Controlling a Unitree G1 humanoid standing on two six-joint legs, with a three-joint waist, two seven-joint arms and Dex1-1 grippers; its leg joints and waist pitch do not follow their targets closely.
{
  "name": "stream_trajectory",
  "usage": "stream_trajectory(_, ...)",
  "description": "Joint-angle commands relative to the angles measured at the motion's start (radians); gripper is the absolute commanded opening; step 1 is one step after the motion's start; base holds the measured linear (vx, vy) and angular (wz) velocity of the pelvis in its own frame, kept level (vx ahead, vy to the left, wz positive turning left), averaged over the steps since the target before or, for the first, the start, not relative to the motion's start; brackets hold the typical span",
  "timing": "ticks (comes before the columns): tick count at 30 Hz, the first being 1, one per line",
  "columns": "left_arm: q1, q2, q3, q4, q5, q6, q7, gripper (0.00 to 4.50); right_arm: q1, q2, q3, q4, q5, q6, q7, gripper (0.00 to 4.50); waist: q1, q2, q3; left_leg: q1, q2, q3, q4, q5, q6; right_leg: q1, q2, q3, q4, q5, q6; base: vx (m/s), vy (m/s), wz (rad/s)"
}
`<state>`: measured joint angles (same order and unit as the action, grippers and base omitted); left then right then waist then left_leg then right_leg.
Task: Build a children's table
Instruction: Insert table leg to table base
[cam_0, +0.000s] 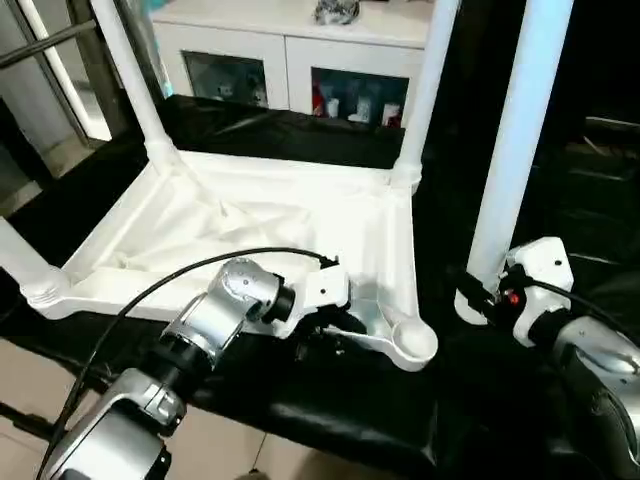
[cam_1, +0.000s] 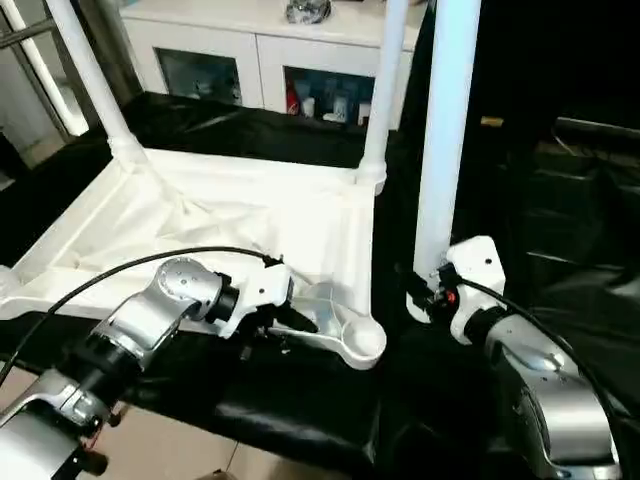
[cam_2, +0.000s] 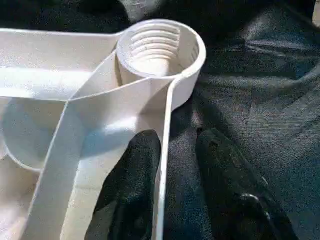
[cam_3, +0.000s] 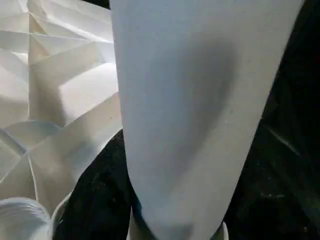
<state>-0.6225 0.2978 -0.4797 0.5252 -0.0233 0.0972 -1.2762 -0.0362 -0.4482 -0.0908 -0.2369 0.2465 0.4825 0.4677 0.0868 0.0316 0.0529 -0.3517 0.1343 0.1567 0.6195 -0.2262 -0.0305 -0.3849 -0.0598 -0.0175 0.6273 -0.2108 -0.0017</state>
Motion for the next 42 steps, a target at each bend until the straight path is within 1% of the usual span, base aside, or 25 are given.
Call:
stream_trajectory(1,-0.031,0.002,-0.005,0.033,0.015,-0.027,-0.008,1.25,0.004,0.0,-0.007,-0.039,0.017,0.01,0.003,1.91,0.001,-0.011,-0.054,-0.001,0.081,-0.027,-0.082,-0.129,0.032,0.053,-0.092,0.046,-0.078,-0.109,-0.266,0.0,0.0,0.0)
stream_trajectory(3,-0.037,0.003,-0.003,0.054,0.023,-0.04,0.001,1.19,0.004,0.001,-0.007,-0.039,0.017,0.009,0.002,1.91,0.001,-0.009,-0.055,-0.001,0.081,-0.027,-0.081,-0.12,0.033,0.052,-0.091,0.047,-0.078,-0.111,-0.261,0.0,0.0,0.0)
stream_trajectory(7,-0.052,0.005,0.008,0.102,0.035,-0.071,0.005,0.75,0.004,0.004,-0.005,-0.037,0.016,0.008,-0.001,1.91,0.002,-0.008,-0.056,-0.004,0.08,-0.027,-0.08,-0.103,0.038,0.052,-0.091,0.046,-0.077,-0.091,-0.258,0.0,0.0,0.0)
stream_trajectory(9,-0.057,0.009,0.011,0.113,0.038,-0.079,0.004,0.75,0.002,0.006,-0.003,-0.036,0.015,0.007,-0.001,1.91,0.002,-0.007,-0.056,-0.003,0.081,-0.027,-0.081,-0.105,0.039,0.051,-0.092,0.046,-0.077,-0.089,-0.261,0.0,0.0,0.0)
stream_trajectory(12,-0.063,0.012,0.015,0.129,0.038,-0.088,-0.002,0.33,0.001,0.007,-0.002,-0.036,0.014,0.007,-0.001,1.91,0.003,-0.007,-0.054,-0.003,0.083,-0.028,-0.083,-0.12,0.034,0.051,-0.094,0.047,-0.079,-0.111,-0.26,0.0,0.0,0.0)
stream_trajectory(14,-0.069,0.015,0.015,0.149,0.044,-0.1,-0.004,0.32,0.0,0.008,0.0,-0.036,0.013,0.006,-0.001,1.91,0.002,-0.007,-0.052,-0.002,0.083,-0.028,-0.085,-0.136,0.03,0.05,-0.095,0.048,-0.082,-0.137,-0.257,0.0,0.0,0.0)
stream_trajectory(16,-0.07,0.016,0.018,0.157,0.045,-0.105,-0.005,0.09,-0.001,0.009,0.001,-0.037,0.013,0.007,-0.001,1.91,0.0,-0.007,-0.051,-0.004,0.083,-0.029,-0.086,-0.14,0.027,0.05,-0.095,0.048,-0.082,-0.148,-0.252,0.0,0.0,0.0)
stream_trajectory(18,-0.071,0.015,0.019,0.165,0.044,-0.11,-0.006,0.09,-0.003,0.01,0.002,-0.037,0.012,0.008,-0.002,1.91,0.001,-0.006,-0.051,-0.003,0.084,-0.029,-0.086,-0.136,0.027,0.049,-0.096,0.048,-0.083,-0.152,-0.25,0.0,0.0,0.0)
stream_trajectory(20,-0.062,0.012,0.032,0.159,0.036,-0.104,0.013,0.09,-0.008,0.027,-0.005,-0.043,0.042,0.021,0.004,1.91,0.0,-0.005,-0.052,-0.003,0.085,-0.029,-0.087,-0.135,0.027,0.049,-0.095,0.048,-0.082,-0.144,-0.253,0.0,0.0,0.0)
stream_trajectory(21,-0.058,0.008,0.042,0.156,0.032,-0.1,0.033,0.02,-0.01,0.036,-0.009,-0.05,0.061,0.032,0.007,1.91,0.0,-0.002,-0.052,-0.003,0.085,-0.03,-0.086,-0.136,0.03,0.049,-0.097,0.049,-0.081,-0.136,-0.258,0.0,0.0,0.0)
stream_trajectory(22,-0.055,0.004,0.052,0.153,0.03,-0.094,0.057,0.0,-0.012,0.045,-0.014,-0.059,0.083,0.045,0.01,1.91,0.0,-0.005,-0.052,-0.003,0.086,-0.029,-0.086,-0.136,0.029,0.049,-0.096,0.048,-0.081,-0.133,-0.26,0.0,0.0,0.0)
stream_trajectory(23,-0.053,-0.004,0.069,0.153,0.024,-0.071,0.092,0.0,-0.019,0.061,-0.024,-0.076,0.129,0.07,0.019,1.91,-0.001,-0.006,-0.052,-0.003,0.085,-0.029,-0.086,-0.132,0.031,0.051,-0.094,0.048,-0.079,-0.122,-0.263,0.0,0.0,0.0)
stream_trajectory(25,-0.054,-0.016,0.094,0.159,0.014,-0.046,0.135,0.0,-0.031,0.077,-0.033,-0.092,0.18,0.099,0.031,1.91,-0.001,-0.004,-0.052,-0.005,0.085,-0.03,-0.086,-0.125,0.038,0.051,-0.097,0.047,-0.079,-0.121,-0.268,0.0,0.0,0.0)
stream_trajectory(26,-0.054,-0.026,0.109,0.16,0.001,-0.032,0.147,0.0,-0.04,0.083,-0.037,-0.095,0.201,0.114,0.035,1.91,-0.003,-0.014,-0.052,-0.007,0.085,-0.03,-0.086,-0.117,0.04,0.053,-0.096,0.047,-0.08,-0.123,-0.265,0.0,0.0,0.0)
stream_trajectory(27,-0.051,-0.034,0.12,0.153,-0.011,-0.013,0.154,0.0,-0.05,0.086,-0.037,-0.094,0.219,0.129,0.044,1.91,-0.005,-0.012,-0.052,-0.009,0.083,-0.03,-0.085,-0.101,0.041,0.054,-0.095,0.045,-0.077,-0.125,-0.264,0.0,0.0,0.0)
stream_trajectory(29,-0.042,-0.046,0.128,0.136,-0.02,-0.008,0.166,0.0,-0.068,0.084,-0.027,-0.086,0.23,0.139,0.064,1.91,-0.01,-0.012,-0.051,-0.01,0.081,-0.028,-0.084,-0.094,0.042,0.051,-0.095,0.046,-0.081,-0.144,-0.259,0.0,0.0,0.0)
stream_trajectory(30,-0.035,-0.054,0.129,0.124,-0.019,0.004,0.179,0.0,-0.08,0.08,-0.013,-0.075,0.226,0.142,0.077,1.91,-0.013,-0.017,-0.052,-0.011,0.079,-0.026,-0.083,-0.093,0.045,0.052,-0.095,0.046,-0.083,-0.149,-0.257,0.0,0.0,0.0)
stream_trajectory(32,-0.025,-0.068,0.129,0.109,-0.016,0.006,0.206,0.0,-0.104,0.076,0.015,-0.049,0.207,0.134,0.091,1.91,-0.017,-0.015,-0.053,-0.013,0.078,-0.026,-0.081,-0.075,0.049,0.053,-0.095,0.045,-0.082,-0.146,-0.254,0.0,0.0,0.0)
stream_trajectory(35,-0.014,-0.09,0.126,0.101,-0.005,0.0,0.235,0.0,-0.154,0.077,0.057,0.009,0.167,0.119,0.088,1.91,-0.018,-0.015,-0.054,-0.012,0.079,-0.026,-0.082,-0.065,0.053,0.05,-0.094,0.044,-0.082,-0.145,-0.256,0.0,0.0,0.0)
stream_trajectory(36,-0.011,-0.095,0.126,0.096,-0.004,0.005,0.238,0.0,-0.167,0.074,0.068,0.024,0.159,0.118,0.086,1.91,-0.019,-0.019,-0.053,-0.01,0.079,-0.023,-0.083,-0.068,0.053,0.048,-0.092,0.043,-0.084,-0.147,-0.256,0.0,0.0,0.0)
stream_trajectory(37,-0.008,-0.1,0.124,0.089,0.003,0.002,0.245,0.0,-0.182,0.072,0.086,0.044,0.147,0.117,0.088,1.91,-0.018,-0.02,-0.054,-0.011,0.08,-0.023,-0.082,-0.057,0.057,0.05,-0.094,0.044,-0.081,-0.133,-0.261,0.0,0.0,0.0)
stream_trajectory(38,-0.006,-0.103,0.125,0.085,0.005,0.001,0.247,0.0,-0.192,0.076,0.092,0.059,0.14,0.114,0.083,1.91,-0.015,-0.017,-0.055,-0.009,0.081,-0.023,-0.081,-0.051,0.059,0.048,-0.095,0.044,-0.08,-0.123,-0.262,0.0,0.0,0.0)
stream_trajectory(40,-0.004,-0.105,0.125,0.082,0.005,-0.001,0.249,0.0,-0.199,0.079,0.095,0.068,0.136,0.112,0.079,1.91,-0.012,-0.017,-0.058,-0.01,0.082,-0.022,-0.08,-0.022,0.072,0.049,-0.093,0.043,-0.075,-0.068,-0.264,0.0,0.0,0.0)
stream_trajectory(41,-0.002,-0.106,0.126,0.076,0.004,-0.001,0.25,0.0,-0.206,0.083,0.096,0.08,0.134,0.111,0.078,1.91,-0.01,-0.02,-0.059,-0.011,0.082,-0.022,-0.079,-0.009,0.081,0.05,-0.094,0.043,-0.071,-0.039,-0.266,0.0,0.0,0.0)
stream_trajectory(42,0.0,-0.107,0.126,0.074,0.003,-0.006,0.252,0.0,-0.213,0.083,0.102,0.095,0.124,0.103,0.079,1.91,-0.009,-0.022,-0.058,-0.012,0.082,-0.022,-0.08,-0.008,0.085,0.05,-0.094,0.042,-0.072,-0.037,-0.266,0.0,0.0,0.0)
